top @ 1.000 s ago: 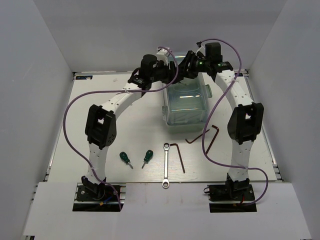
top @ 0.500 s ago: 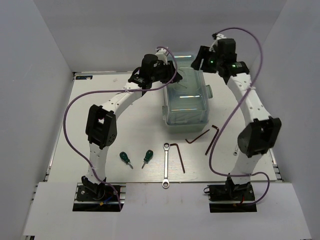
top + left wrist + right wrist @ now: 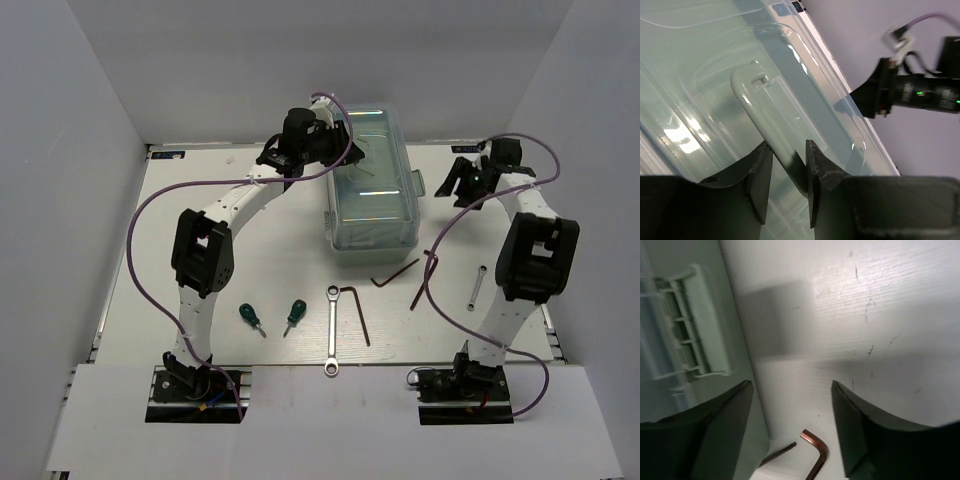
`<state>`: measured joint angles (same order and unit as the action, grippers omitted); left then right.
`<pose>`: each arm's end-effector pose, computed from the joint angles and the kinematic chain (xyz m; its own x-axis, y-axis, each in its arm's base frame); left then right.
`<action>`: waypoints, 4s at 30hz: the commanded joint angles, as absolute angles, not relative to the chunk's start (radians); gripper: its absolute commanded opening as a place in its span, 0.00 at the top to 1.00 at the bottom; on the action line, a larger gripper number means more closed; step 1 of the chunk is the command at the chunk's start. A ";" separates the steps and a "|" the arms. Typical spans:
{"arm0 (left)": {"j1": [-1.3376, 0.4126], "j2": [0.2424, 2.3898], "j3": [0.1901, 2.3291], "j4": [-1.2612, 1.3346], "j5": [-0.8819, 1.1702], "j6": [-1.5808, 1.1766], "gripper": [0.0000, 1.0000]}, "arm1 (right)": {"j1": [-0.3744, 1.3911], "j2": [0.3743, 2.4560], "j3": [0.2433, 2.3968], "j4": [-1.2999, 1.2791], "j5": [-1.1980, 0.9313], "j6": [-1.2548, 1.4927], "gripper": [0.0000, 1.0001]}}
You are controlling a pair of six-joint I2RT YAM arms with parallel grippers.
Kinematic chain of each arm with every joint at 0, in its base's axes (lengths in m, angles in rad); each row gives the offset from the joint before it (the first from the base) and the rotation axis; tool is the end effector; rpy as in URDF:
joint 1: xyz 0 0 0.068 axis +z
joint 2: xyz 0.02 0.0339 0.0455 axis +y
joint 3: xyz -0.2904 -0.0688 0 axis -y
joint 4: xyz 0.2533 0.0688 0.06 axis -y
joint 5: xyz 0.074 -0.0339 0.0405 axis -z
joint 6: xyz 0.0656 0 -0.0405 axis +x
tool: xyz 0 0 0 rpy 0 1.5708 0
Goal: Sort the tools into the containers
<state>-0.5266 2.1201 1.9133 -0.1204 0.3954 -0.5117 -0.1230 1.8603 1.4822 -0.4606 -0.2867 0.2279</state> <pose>0.4708 -0.3029 0.3247 -0.6238 -0.1601 -0.7650 0.5433 0.6149 -0.5716 0.4508 -0.0370 0.2522 -0.7349 0.3092 -0.6036 0.0987 0.9293 0.3559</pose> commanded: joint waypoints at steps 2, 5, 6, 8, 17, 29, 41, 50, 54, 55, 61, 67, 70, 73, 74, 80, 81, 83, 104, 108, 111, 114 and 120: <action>-0.541 2.135 1.957 -0.127 0.425 -0.483 1.00 | -0.173 1.946 1.517 -0.421 -0.650 0.216 0.23; -0.541 2.135 1.968 -0.127 0.434 -0.502 1.00 | -0.190 1.989 1.522 -0.353 -0.728 0.230 0.23; -0.541 2.135 1.968 -0.127 0.434 -0.502 1.00 | -0.193 2.018 1.522 -0.341 -0.756 0.250 0.23; -0.541 2.135 1.968 -0.127 0.434 -0.502 1.00 | -0.204 2.032 1.529 -0.284 -0.827 0.297 0.23; -0.541 2.135 1.968 -0.137 0.434 -0.502 1.00 | -0.221 2.086 1.552 -0.173 -0.932 0.402 0.30; -0.541 2.135 1.968 -0.137 0.443 -0.502 1.00 | -0.216 2.143 1.626 -0.170 -0.968 0.431 0.34; -0.541 2.135 1.959 -0.137 0.443 -0.502 1.00 | -0.137 2.223 1.715 -0.204 -0.974 0.393 0.39; -0.541 2.126 1.959 -0.137 0.443 -0.511 1.00 | -0.126 2.180 1.684 -0.255 -0.861 0.295 0.67; -0.541 2.114 1.968 -0.146 0.433 -0.511 1.00 | -0.132 2.151 1.648 -0.244 -0.845 0.275 0.78; -0.541 2.103 1.968 -0.158 0.433 -0.511 1.00 | -0.132 2.146 1.647 -0.247 -0.845 0.269 0.90; -0.523 2.020 1.927 -0.169 0.413 -0.502 1.00 | -0.137 2.128 1.629 -0.245 -0.831 0.262 1.00; -0.496 1.921 1.882 -0.193 0.373 -0.474 1.00 | -0.140 2.111 1.632 -0.262 -0.782 0.258 1.00; -0.474 1.869 1.859 -0.193 0.364 -0.465 1.00 | -0.143 2.111 1.641 -0.282 -0.762 0.256 1.00; -0.453 1.826 1.859 -0.215 0.344 -0.454 1.00 | -0.143 2.109 1.649 -0.296 -0.747 0.253 1.00; -0.439 1.816 1.859 -0.227 0.344 -0.454 1.00 | -0.144 2.112 1.652 -0.302 -0.739 0.249 1.00; -0.397 1.773 1.859 -0.348 0.249 -0.417 1.00 | -0.143 2.112 1.664 -0.321 -0.716 0.247 1.00; -0.384 1.761 1.859 -0.376 0.198 -0.402 1.00 | -0.144 2.112 1.663 -0.325 -0.710 0.247 1.00; -0.370 1.737 1.849 -0.448 0.141 -0.387 1.00 | -0.143 2.111 1.664 -0.330 -0.706 0.242 1.00; -0.230 1.577 1.433 -0.506 -0.150 -0.331 1.00 | -0.144 2.080 1.614 -0.356 -0.680 0.218 1.00; -0.209 1.577 1.420 -0.497 -0.141 -0.331 0.99 | -0.144 2.079 1.609 -0.368 -0.681 0.210 1.00; -0.196 1.577 1.420 -0.506 -0.141 -0.322 0.98 | -0.146 2.077 1.605 -0.368 -0.684 0.199 1.00; -0.186 1.565 1.430 -0.515 -0.141 -0.313 0.94 | -0.144 2.079 1.606 -0.376 -0.690 0.204 1.00; -0.175 1.452 1.394 -0.525 -0.132 -0.290 0.39 | -0.146 2.028 1.618 -0.434 -0.629 0.131 0.10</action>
